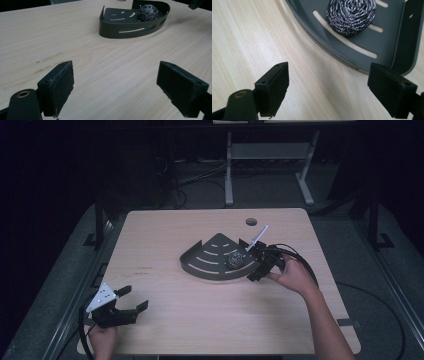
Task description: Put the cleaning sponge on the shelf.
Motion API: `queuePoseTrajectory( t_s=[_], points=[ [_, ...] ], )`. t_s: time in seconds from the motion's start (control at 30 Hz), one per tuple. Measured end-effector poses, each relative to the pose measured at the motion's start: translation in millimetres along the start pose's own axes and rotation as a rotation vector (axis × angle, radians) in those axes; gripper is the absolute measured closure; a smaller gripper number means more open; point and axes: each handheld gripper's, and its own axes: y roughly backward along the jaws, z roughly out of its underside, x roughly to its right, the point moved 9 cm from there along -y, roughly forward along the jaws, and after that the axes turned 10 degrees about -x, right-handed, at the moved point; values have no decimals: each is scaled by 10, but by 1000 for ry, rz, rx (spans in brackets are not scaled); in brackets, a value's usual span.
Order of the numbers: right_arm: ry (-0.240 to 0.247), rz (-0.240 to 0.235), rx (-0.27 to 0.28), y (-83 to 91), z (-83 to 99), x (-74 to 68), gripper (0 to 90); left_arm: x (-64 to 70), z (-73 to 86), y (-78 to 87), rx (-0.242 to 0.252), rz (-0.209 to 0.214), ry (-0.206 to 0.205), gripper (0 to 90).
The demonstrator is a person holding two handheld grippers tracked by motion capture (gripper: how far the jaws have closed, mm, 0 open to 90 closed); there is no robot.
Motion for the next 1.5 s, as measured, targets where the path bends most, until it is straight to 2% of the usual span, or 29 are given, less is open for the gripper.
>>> queuePoseTrajectory(
  t_s=[0.07,0.13,0.4,0.47,1.5],
  points=[
    [-2,-3,3,-14,24,-12,168,4,-1,-1,1,2,0,137],
    [-4,-3,-18,-29,57,-21,167,8,0,-7,-1,2,-2,137],
    [-17,-13,4,-46,152,-33,168,10,-2,-10,0,4,0,137],
    [-22,-12,-7,-60,184,-35,167,13,-3,-11,-1,3,-3,137],
    [-63,-29,19,-146,581,-123,168,30,1,-20,-6,6,-4,137]
  ],
)
